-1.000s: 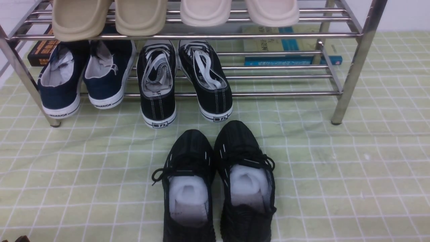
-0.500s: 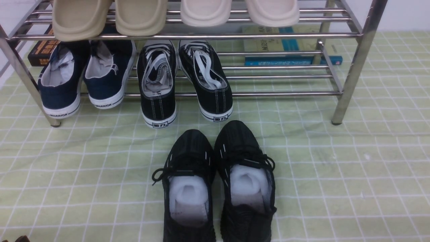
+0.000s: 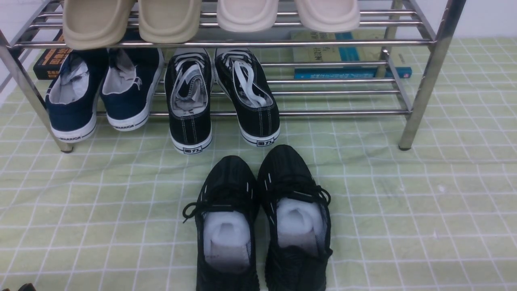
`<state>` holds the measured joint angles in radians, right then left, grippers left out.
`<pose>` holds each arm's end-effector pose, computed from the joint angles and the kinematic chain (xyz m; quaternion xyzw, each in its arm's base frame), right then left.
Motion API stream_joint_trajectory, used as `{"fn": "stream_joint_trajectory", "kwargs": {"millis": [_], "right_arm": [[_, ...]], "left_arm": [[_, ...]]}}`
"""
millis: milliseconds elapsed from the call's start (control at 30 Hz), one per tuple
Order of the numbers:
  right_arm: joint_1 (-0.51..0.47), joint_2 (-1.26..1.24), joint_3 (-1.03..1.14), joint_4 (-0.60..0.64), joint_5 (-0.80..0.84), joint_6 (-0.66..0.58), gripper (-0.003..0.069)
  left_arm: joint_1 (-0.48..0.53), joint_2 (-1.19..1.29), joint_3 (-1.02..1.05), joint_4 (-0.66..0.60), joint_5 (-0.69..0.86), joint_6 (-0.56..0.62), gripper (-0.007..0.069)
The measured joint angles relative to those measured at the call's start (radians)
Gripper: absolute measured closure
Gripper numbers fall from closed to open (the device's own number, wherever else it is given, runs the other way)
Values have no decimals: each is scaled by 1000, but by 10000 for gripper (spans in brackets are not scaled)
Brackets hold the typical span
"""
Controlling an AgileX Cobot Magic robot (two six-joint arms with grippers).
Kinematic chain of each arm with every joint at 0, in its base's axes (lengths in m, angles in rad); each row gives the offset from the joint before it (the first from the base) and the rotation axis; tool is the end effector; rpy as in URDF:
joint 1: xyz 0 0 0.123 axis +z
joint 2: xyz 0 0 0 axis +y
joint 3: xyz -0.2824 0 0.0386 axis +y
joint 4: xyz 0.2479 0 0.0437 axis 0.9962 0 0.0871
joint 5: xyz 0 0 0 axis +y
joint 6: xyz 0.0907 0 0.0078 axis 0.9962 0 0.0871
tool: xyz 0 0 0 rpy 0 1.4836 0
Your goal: Take the shoes off the shelf with your hand from the green coffee tablecloth.
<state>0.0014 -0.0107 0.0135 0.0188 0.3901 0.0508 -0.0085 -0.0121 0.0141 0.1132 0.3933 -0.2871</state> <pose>0.0520 0.0007 0.1741 0.0248 0.8061 0.0234 0.5908 0.0519 0.0035 0.1739 -0.0828 0.8022 -0.0390 0.5900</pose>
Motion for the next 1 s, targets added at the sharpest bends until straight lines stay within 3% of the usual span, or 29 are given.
{"fn": "stream_joint_trajectory", "kwargs": {"millis": [1000], "right_arm": [[0, 0, 0, 0, 0, 0, 544]], "left_arm": [[0, 0, 0, 0, 0, 0, 382]]}}
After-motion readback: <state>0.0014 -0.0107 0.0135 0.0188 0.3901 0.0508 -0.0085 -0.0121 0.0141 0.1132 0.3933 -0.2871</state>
